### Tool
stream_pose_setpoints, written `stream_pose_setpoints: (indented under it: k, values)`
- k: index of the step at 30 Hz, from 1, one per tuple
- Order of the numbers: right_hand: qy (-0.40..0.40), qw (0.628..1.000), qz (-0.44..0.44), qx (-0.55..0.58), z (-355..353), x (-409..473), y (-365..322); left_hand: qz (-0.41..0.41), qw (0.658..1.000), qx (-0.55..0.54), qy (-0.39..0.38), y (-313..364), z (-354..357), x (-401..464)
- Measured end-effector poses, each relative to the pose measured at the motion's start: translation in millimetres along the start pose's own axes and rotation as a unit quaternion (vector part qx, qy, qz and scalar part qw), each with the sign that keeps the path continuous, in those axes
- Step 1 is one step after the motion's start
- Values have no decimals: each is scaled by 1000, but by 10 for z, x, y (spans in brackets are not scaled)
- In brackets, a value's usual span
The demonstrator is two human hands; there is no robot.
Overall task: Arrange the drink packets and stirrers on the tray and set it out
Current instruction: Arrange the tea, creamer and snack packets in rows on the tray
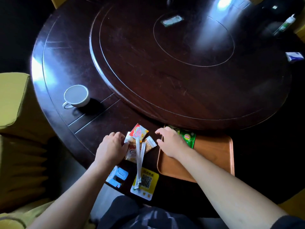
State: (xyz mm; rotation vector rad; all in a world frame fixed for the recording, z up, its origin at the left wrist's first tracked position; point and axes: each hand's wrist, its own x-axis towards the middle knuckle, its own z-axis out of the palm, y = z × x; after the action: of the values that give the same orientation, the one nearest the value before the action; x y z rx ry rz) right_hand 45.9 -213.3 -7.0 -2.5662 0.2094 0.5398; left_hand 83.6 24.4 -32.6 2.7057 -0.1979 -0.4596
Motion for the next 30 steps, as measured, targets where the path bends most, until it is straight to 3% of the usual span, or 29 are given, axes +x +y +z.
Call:
stream_pose_setpoints:
  k: [4,14,21,25,30]
  values:
    - [-50,996,-43,-60,44,229,-267,-15,999,-7,-49,-30,34,-150]
    - [-95,978,-76,-168,82,614,-515,-34,999,9,-36,149,203,-295]
    - [-44,986,-90,-136,76,609,-554,-105,987,-104,-56,246,221,-284]
    - [-34,997,-41,-62,42,554,-501,-136,974,-158,-84,193,171,-301]
    - [-4,998,-15,53,-21,436,-455,-160,969,-186,-28,-26,80,-291]
